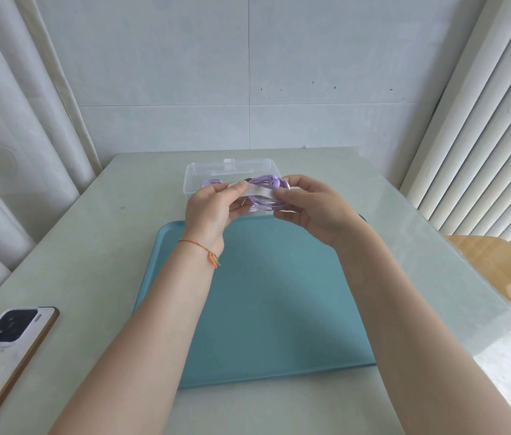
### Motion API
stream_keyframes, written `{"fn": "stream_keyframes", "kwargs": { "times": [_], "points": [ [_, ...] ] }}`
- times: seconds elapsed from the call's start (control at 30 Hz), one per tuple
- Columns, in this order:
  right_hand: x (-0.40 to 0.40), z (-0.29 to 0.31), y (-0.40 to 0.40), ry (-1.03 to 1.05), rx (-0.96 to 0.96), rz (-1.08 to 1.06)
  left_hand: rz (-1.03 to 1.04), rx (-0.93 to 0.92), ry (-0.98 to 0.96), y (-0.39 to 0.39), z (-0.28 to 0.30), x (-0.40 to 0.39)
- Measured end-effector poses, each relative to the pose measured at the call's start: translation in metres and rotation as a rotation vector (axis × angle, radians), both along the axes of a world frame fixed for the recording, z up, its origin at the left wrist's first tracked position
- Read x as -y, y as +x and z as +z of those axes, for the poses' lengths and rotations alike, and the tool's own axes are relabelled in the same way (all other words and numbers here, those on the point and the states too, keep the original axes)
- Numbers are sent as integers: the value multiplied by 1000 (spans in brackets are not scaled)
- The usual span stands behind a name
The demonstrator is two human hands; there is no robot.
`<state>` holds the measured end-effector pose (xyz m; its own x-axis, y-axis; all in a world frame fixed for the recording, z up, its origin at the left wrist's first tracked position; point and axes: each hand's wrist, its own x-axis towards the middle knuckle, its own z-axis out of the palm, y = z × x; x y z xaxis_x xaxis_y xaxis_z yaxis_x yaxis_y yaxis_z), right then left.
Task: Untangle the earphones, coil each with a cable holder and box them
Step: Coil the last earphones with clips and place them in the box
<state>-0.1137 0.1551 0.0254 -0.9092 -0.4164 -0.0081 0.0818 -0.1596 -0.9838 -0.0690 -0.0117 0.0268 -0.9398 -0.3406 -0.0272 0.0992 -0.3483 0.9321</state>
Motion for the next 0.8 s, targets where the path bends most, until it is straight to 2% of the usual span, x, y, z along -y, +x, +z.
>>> {"fn": "stream_keyframes", "kwargs": {
  "times": [0.1, 0.17, 0.23, 0.37, 0.43, 0.63, 0.8],
  "points": [
    [-1, -1, -1, -129, 86, 48, -49, 0, 24, -1, 0, 4],
    [0, -2, -2, -136, 90, 6, -53, 12, 17, -2, -2, 4],
    [4, -6, -4, -43, 28, -98, -26, 21, -5, -3, -5, 2],
    [10, -11, -9, 335, -181, -288, 111, -3, -112, -6, -13, -4],
    [11, -11, -9, 386, -189, -301, 166, -11, -139, -7, -15, -5],
    [16, -8, -2, 59, 4, -211, 220, -28, -147, -8, -15, -1],
    [21, -10, -1, -112, 154, -181, 263, -69, -269, -8, -17, -1]
  ]
}}
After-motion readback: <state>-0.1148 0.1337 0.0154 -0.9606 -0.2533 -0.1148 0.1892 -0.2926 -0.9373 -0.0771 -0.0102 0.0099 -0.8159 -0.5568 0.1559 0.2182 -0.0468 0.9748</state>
